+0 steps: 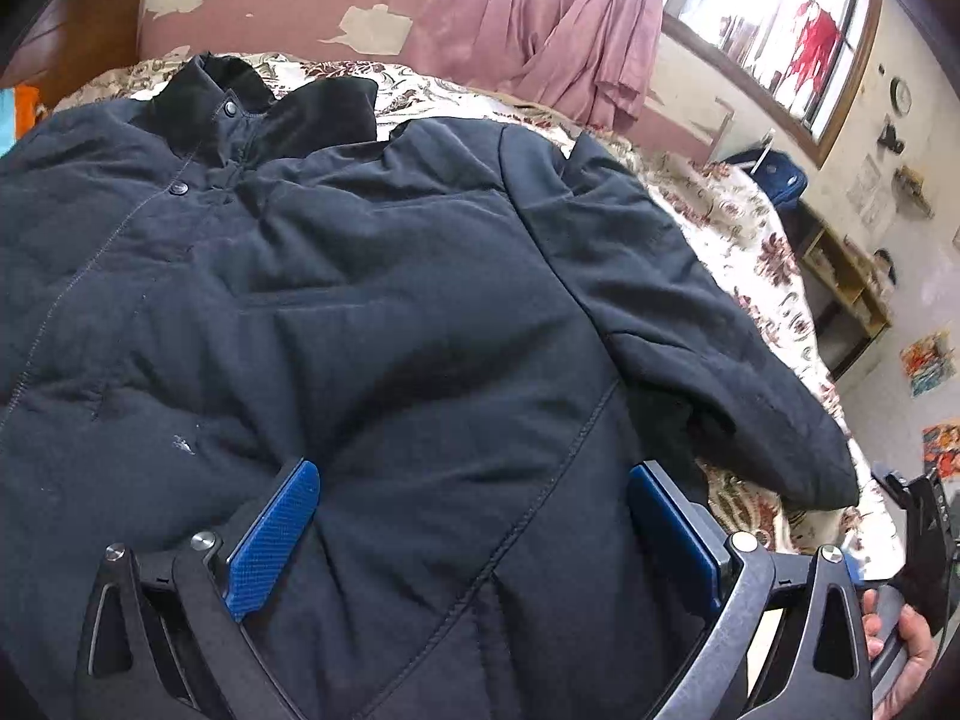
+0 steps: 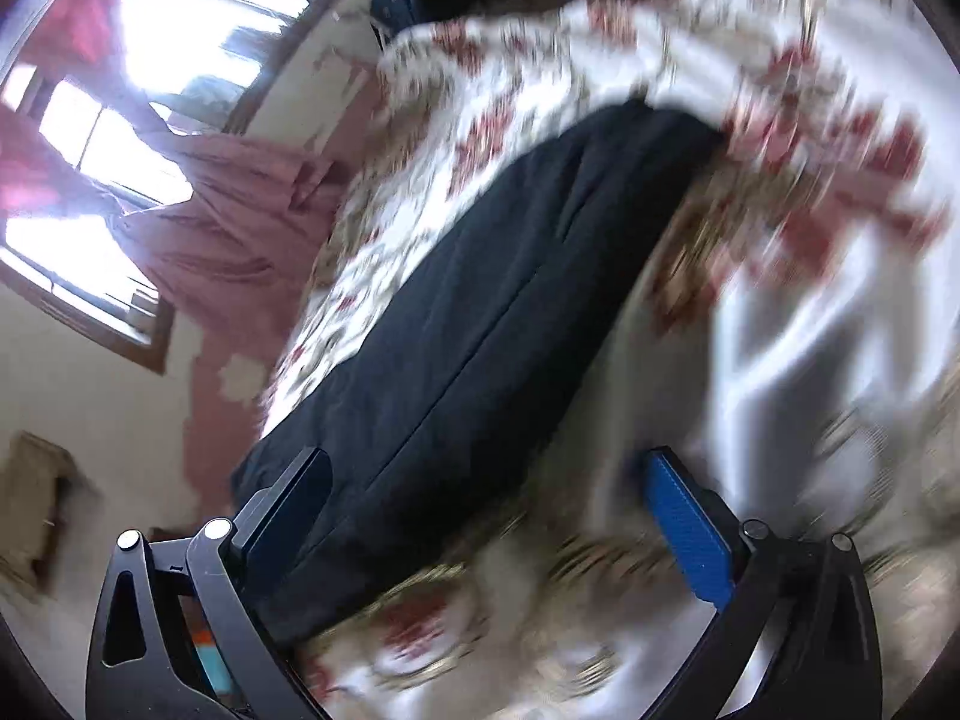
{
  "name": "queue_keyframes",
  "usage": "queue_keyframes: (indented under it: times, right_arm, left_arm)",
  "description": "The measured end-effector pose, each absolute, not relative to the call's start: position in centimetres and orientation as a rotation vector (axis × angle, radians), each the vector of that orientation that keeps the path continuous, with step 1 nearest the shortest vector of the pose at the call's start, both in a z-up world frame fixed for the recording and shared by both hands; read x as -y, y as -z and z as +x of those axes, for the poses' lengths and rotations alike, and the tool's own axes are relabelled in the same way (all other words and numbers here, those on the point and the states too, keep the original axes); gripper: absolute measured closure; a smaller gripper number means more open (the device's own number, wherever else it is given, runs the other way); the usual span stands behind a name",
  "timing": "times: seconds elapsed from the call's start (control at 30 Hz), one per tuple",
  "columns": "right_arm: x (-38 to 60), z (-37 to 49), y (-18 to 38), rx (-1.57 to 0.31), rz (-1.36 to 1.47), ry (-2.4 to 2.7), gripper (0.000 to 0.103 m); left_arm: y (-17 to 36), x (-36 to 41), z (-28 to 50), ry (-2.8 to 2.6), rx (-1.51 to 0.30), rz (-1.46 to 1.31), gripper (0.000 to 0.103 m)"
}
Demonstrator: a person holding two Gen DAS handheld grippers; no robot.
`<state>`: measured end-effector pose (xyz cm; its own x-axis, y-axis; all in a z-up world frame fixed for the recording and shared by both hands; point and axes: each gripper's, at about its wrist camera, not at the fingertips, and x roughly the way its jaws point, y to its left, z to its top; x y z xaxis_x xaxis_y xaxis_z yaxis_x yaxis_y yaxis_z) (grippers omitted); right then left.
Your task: Fold large clothes
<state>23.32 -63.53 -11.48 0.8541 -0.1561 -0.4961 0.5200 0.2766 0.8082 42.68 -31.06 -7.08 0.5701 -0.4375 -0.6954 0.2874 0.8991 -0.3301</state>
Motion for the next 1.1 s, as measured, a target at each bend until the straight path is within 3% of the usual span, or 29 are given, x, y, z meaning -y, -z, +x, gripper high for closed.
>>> queue_keyframes:
  times: [0.1,0.2,0.27,0.33,0.6,0.8,0.93,1.1]
  right_arm:
    - [64.3,23.9,12.0,-0.322,1.27,0.524,0.022]
    - [65.3,24.0,12.7,-0.344,1.362,0.586,0.05]
    - [65.8,24.3,12.3,-0.373,1.368,0.602,0.088]
    - [65.9,24.6,11.0,-0.36,1.349,0.579,0.098]
    - [61.8,28.6,-3.6,-0.258,0.911,0.551,0.098]
    - [49.6,36.6,-13.6,-0.22,0.457,0.325,0.098]
    - [38.8,42.3,-14.8,-0.268,0.234,0.136,0.098]
    - [25.4,46.7,-11.1,-0.387,0.002,-0.052,0.098]
  left_arm:
    - [7.1,30.5,42.6,0.453,-0.853,-0.229,0.0]
    - [7.0,29.6,42.5,0.494,-0.843,-0.278,0.0]
    - [6.8,28.8,42.4,0.536,-0.84,-0.321,0.0]
    - [6.2,27.9,42.4,0.564,-0.856,-0.356,0.0]
    - [3.4,22.9,41.7,0.436,-0.915,-0.197,0.0]
    - [1.9,14.8,42.1,0.263,-0.914,-0.168,0.0]
    - [1.7,8.3,41.5,0.184,-0.883,-0.216,0.0]
    - [1.6,1.0,39.9,0.133,-0.783,-0.303,0.0]
